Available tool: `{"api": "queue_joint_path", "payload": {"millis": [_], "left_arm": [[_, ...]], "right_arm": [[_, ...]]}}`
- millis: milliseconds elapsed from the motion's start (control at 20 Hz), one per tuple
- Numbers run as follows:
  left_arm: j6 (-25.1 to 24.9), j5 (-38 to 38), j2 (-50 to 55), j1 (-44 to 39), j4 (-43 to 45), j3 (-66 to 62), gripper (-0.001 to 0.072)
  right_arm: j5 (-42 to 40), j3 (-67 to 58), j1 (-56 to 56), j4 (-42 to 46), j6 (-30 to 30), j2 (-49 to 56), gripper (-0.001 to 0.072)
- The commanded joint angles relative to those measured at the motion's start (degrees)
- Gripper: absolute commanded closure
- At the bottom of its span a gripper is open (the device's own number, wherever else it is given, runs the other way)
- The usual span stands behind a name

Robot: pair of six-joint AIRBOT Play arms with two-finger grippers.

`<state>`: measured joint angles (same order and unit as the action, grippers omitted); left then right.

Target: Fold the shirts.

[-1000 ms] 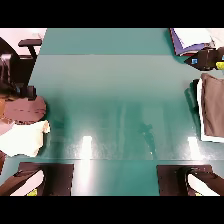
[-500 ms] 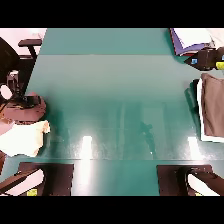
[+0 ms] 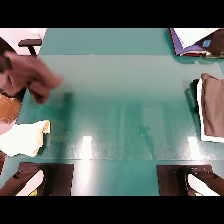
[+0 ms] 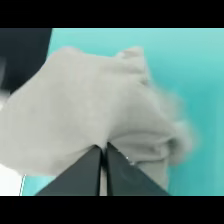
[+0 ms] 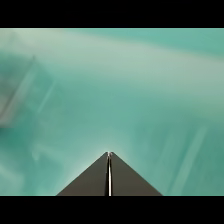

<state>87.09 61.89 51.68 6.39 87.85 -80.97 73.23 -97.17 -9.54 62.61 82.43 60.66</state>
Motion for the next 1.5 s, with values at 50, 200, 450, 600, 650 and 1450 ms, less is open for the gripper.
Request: {"api": "queue_joint_path", "payload": {"millis": [50, 200, 450, 600, 650, 1450], "left_arm": [[-2.1, 4.6, -2.9, -15.2, -2.5, -14.1, 0.0685], [-1.5, 5.5, -0.5, -26.7, 1.1, -14.2, 0.0685], [-1.6, 9.7, 12.7, -42.6, 1.7, -14.2, 0.0683], [-2.1, 2.9, 21.3, -47.7, -0.2, -14.2, 0.0671], [-2.1, 0.1, 23.2, -47.7, -2.2, -14.2, 0.0394], [10.6, -9.9, 8.8, -21.2, -18.4, 33.7, 0.0208]], "right_arm": [[-1.4, -7.9, 0.0, 0.1, 0.0, 0.7, 0.0696], [-0.5, -10.7, 0.0, 0.1, 0.0, 1.8, 0.0696], [1.4, -10.7, 0.0, 0.1, 0.0, 1.9, 0.0696], [3.1, -10.7, 0.0, 0.1, 0.0, 1.9, 0.0696], [3.4, -10.7, 0.0, 0.1, 0.0, 1.9, 0.0696], [4.9, -10.7, 0.0, 0.4, 0.0, 1.9, 0.0696]]}}
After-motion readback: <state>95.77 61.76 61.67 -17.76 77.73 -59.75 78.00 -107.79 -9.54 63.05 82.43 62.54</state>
